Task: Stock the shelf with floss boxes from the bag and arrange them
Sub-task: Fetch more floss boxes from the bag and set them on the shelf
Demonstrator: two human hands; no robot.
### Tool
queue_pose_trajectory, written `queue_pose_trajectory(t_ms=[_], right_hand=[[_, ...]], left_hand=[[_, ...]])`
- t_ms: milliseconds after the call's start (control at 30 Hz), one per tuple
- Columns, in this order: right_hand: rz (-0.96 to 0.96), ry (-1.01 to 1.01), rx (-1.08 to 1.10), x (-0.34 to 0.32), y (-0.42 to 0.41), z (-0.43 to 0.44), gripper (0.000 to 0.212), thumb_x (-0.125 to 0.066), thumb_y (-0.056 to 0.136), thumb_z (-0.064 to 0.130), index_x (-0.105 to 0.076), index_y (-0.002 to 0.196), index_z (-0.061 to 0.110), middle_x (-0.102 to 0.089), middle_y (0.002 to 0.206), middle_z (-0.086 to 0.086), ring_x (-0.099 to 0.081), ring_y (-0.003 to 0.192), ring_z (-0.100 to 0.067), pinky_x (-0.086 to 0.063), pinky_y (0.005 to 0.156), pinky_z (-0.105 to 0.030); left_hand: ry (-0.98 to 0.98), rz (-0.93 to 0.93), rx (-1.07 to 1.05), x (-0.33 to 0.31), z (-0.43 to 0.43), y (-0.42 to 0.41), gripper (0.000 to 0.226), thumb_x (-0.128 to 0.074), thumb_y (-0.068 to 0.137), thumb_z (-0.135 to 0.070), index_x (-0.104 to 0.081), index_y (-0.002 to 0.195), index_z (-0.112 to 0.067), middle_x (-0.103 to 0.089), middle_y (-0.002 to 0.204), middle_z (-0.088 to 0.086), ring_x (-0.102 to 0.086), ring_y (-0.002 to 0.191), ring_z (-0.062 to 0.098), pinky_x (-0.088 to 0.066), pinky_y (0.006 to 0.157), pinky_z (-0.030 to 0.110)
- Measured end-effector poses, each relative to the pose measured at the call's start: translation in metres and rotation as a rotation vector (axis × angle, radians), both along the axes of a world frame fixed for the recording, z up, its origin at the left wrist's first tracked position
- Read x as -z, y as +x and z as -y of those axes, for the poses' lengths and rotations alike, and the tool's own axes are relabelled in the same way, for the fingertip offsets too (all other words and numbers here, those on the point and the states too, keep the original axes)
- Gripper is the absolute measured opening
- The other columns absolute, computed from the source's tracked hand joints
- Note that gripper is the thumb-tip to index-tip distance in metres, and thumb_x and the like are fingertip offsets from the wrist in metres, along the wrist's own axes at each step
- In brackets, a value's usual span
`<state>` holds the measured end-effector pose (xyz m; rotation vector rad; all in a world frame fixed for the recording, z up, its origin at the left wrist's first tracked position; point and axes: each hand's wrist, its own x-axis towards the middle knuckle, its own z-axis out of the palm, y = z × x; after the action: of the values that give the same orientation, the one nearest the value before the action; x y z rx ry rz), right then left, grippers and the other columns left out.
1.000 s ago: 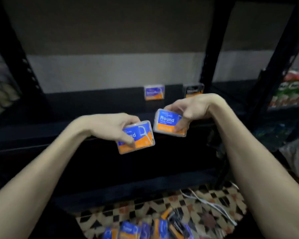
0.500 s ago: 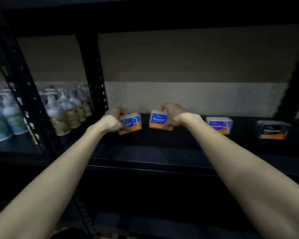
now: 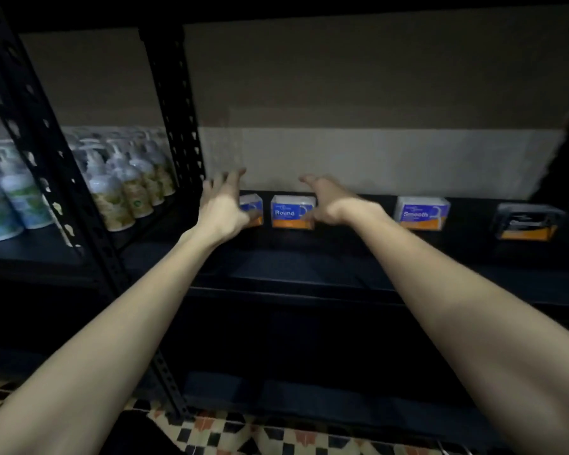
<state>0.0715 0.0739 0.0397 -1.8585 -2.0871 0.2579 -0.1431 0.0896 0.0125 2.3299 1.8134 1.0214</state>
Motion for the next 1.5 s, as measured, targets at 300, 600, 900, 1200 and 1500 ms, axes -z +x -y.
queue_pose_trajectory(t_ms=[300, 600, 900, 1200, 1500], right_hand=[[-0.394, -0.474, 0.004, -0.005, 0.097, 0.137, 0.009, -0.068, 0.088, 0.002, -0.063, 0.092, 0.010, -0.073, 0.078, -0.005, -0.072, 0.072, -0.016, -0.057, 0.059, -0.026], [-0.384, -1.098, 0.200, 0.137, 0.154, 0.227, 0.024, -0.069, 0.088, 0.005, -0.066, 0.112, 0.008, -0.076, 0.098, -0.012, -0.072, 0.097, -0.024, -0.057, 0.083, -0.033], [-0.412, -1.029, 0.415, 0.312, 0.146, 0.268, 0.033, -0.071, 0.084, 0.002, -0.066, 0.116, 0.005, -0.074, 0.102, -0.018, -0.070, 0.080, -0.023, -0.055, 0.053, -0.026], [-0.230, -0.962, 0.629, 0.434, 0.128, 0.306, 0.063, -0.081, 0.077, 0.028, -0.051, 0.130, 0.011, -0.053, 0.132, -0.015, -0.051, 0.123, -0.033, -0.047, 0.101, -0.042], [-0.172, -0.875, 0.775, 0.492, 0.121, 0.325, 0.065, -0.057, 0.093, 0.040, -0.032, 0.142, 0.006, -0.036, 0.146, -0.020, -0.035, 0.136, -0.040, -0.032, 0.110, -0.051]], left_hand=[[0.478, 0.001, 0.458, 0.033, 0.138, 0.126, 0.021, -0.064, 0.087, -0.036, -0.059, 0.090, -0.015, -0.056, 0.085, 0.002, -0.056, 0.080, 0.024, -0.046, 0.060, 0.037], [0.176, 0.033, 0.811, 0.180, 0.215, 0.193, 0.035, -0.057, 0.092, -0.034, -0.056, 0.063, -0.015, -0.057, 0.057, -0.003, -0.055, 0.049, 0.019, -0.043, 0.043, 0.034], [-0.406, -0.383, 0.676, 0.314, 0.236, 0.193, 0.026, -0.047, 0.092, -0.040, -0.059, 0.085, -0.018, -0.070, 0.090, 0.008, -0.064, 0.083, 0.033, -0.051, 0.067, 0.039], [-0.847, -0.803, 0.640, 0.408, 0.256, 0.200, 0.071, -0.067, 0.080, -0.056, -0.047, 0.138, -0.020, -0.050, 0.138, 0.007, -0.044, 0.127, 0.027, -0.035, 0.097, 0.046], [-0.716, -1.108, 0.733, 0.458, 0.268, 0.222, 0.114, -0.078, 0.074, -0.021, 0.002, 0.154, -0.005, -0.025, 0.154, 0.017, -0.027, 0.140, 0.034, -0.022, 0.115, 0.056]])
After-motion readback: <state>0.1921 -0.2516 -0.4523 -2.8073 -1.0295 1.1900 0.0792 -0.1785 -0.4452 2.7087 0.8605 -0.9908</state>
